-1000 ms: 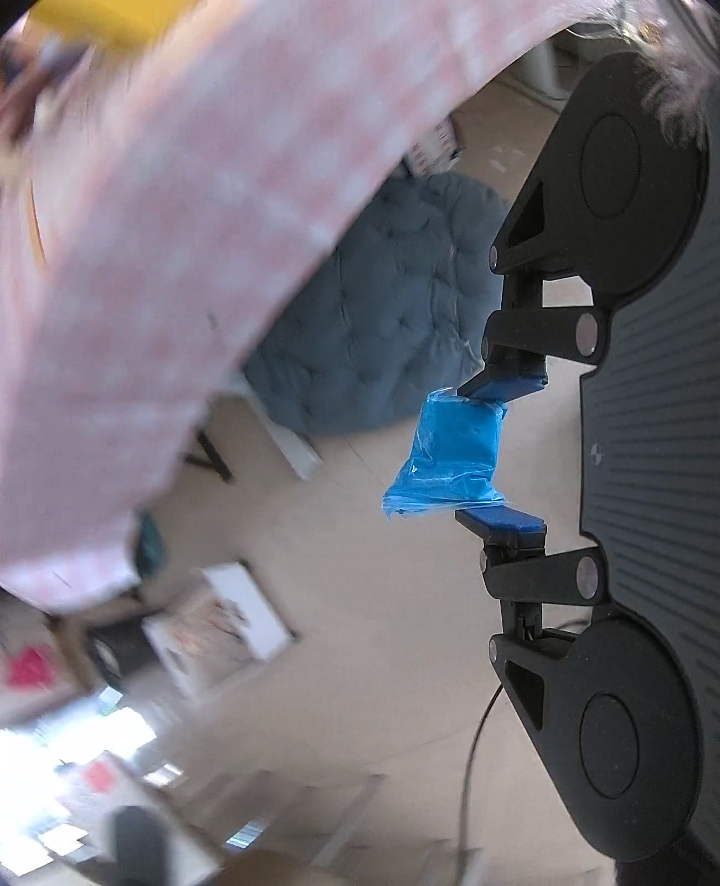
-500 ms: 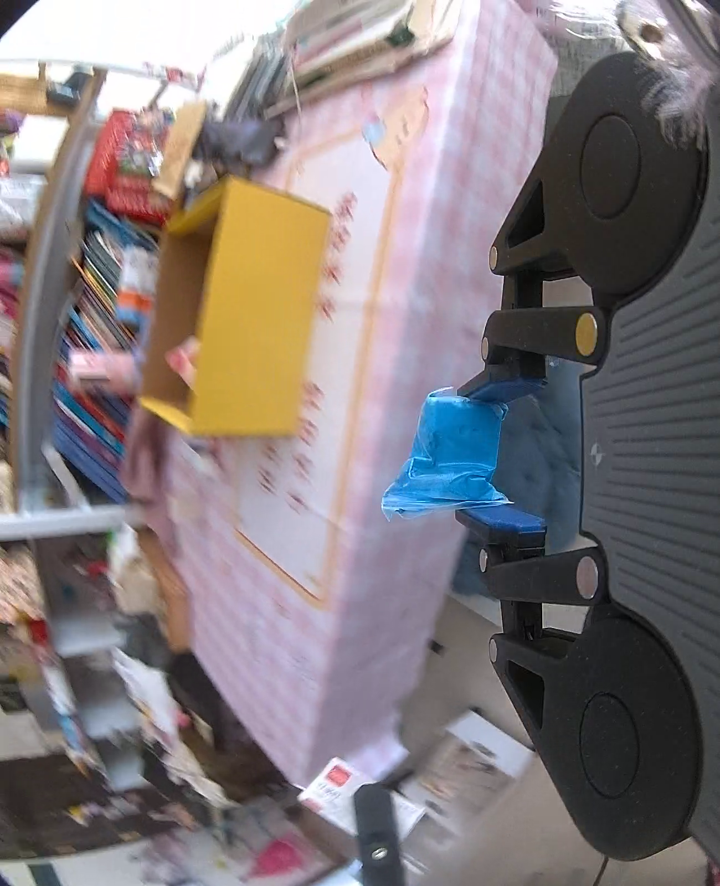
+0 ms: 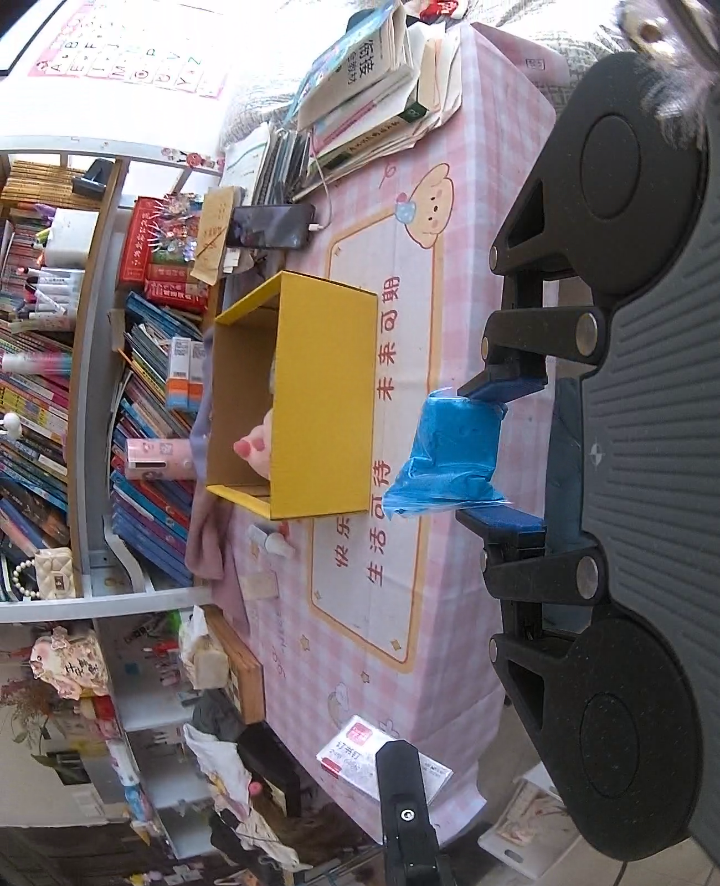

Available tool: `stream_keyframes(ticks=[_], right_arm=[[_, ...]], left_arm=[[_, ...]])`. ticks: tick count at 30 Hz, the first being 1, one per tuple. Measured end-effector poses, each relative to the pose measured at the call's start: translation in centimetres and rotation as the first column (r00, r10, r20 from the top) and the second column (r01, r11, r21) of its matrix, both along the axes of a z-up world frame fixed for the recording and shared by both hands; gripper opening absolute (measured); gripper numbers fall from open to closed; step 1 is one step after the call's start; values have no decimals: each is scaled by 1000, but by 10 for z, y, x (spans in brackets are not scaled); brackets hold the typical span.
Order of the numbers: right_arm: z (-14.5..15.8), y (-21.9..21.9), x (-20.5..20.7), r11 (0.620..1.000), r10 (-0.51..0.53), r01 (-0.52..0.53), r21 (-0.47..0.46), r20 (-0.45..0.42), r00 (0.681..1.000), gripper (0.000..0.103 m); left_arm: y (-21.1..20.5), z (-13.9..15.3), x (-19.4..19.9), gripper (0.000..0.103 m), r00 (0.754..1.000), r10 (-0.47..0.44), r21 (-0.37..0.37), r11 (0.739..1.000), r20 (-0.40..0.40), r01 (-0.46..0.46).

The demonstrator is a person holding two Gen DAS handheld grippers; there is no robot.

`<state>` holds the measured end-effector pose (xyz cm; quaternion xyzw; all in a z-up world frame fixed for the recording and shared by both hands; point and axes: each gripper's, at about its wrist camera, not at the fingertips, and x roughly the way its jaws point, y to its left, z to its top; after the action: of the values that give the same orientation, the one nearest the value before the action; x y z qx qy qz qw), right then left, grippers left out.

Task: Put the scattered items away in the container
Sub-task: 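Raise both tools with the packet and small box back over the table toward the yellow box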

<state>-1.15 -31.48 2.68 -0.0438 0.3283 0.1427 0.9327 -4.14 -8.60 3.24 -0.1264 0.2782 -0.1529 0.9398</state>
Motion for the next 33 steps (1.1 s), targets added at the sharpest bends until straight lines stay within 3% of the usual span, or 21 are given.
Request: stream_keyframes(ticks=[19,33], right_arm=[[0,5,12,999,-39,39,12,-7,999,36],[4,-21,74,997,-58,57,45,0,998,36]], left_arm=[[-4,-3,23,13,998,-65,-3,998,-6,65],[-33,3,91,13,996,-88,4,996,-12,88]])
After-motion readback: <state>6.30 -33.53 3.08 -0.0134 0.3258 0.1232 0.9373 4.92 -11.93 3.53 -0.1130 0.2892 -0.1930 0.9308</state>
